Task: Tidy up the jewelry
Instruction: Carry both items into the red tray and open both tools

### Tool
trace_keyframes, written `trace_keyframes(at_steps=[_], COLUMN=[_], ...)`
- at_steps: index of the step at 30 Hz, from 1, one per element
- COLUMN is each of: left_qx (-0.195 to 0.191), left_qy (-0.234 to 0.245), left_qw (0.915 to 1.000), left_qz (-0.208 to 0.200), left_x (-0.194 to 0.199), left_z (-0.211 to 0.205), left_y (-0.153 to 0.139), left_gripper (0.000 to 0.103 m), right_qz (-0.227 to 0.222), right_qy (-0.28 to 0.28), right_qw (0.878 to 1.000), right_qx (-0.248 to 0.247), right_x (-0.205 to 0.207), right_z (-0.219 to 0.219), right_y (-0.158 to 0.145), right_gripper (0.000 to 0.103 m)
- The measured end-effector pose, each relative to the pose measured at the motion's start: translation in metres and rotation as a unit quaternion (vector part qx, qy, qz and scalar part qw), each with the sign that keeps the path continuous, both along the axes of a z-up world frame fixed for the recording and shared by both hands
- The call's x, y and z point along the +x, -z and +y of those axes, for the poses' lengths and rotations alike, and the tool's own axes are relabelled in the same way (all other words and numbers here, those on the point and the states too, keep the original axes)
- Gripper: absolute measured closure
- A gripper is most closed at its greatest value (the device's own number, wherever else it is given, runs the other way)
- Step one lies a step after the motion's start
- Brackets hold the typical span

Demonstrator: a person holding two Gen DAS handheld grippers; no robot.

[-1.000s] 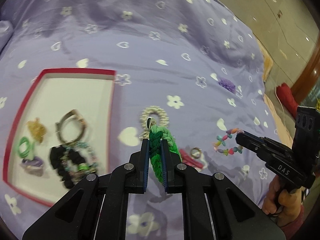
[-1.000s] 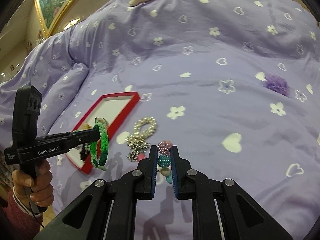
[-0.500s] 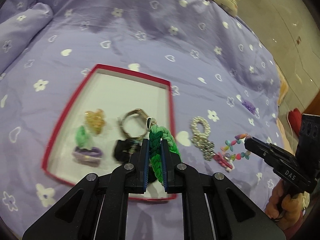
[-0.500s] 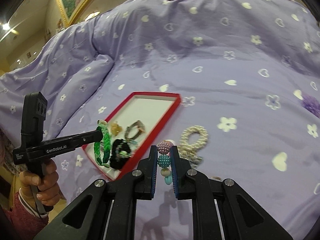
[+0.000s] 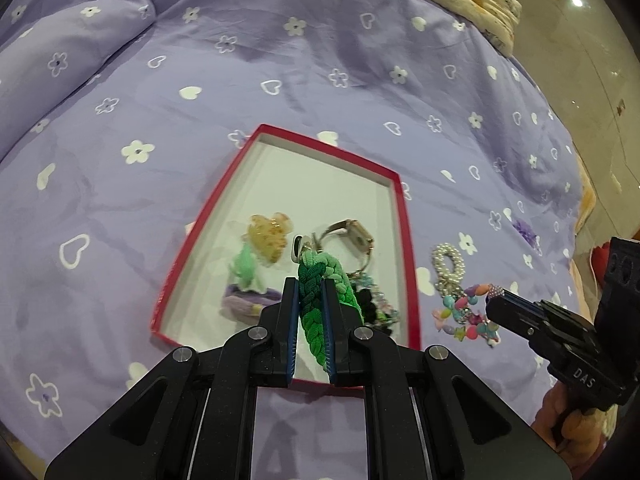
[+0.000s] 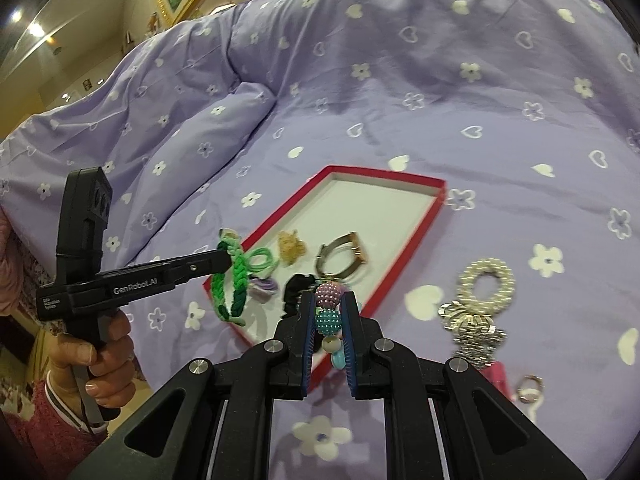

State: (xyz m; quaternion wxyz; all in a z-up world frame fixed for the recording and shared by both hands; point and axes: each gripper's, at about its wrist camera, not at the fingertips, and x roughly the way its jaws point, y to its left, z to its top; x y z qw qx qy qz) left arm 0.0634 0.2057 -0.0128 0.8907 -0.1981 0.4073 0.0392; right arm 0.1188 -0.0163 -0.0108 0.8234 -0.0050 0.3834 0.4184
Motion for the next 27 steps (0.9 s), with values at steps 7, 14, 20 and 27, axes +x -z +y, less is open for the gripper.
trace_keyframes(at_steps=[7, 14, 20, 27], left_qx=[-0.006, -0.004, 0.001, 0.003], left_qy=[-0.014, -0.02, -0.027, -0.035], left_qw=[0.9998, 0.9994, 0.9985, 0.9977], left_qz=[0.013, 0.028, 0.047, 0.057], left_x=[0.0, 0.008, 0.016, 0.019], left_z=[0.013, 0.023, 0.032, 0.036], left_y=[0.013, 0.029, 0.046, 0.055], left_gripper=[0.094, 0.094, 0.094, 0.093], right_qz=[0.012, 0.027, 0.045, 0.059], right_qy=[-0.031, -0.054, -0.042, -0.024], right_qw=[0.999, 0.998, 0.998, 0.997], right_qx=[0.005, 0.002, -0.025, -0.039], right_x=[-0.002, 0.004, 0.02, 0.03], right_z=[0.032, 0.062, 0.065, 0.056], right_y=[0.005, 0.017, 0.043, 0.057], right_gripper=[0.091, 0.091, 0.091, 0.091])
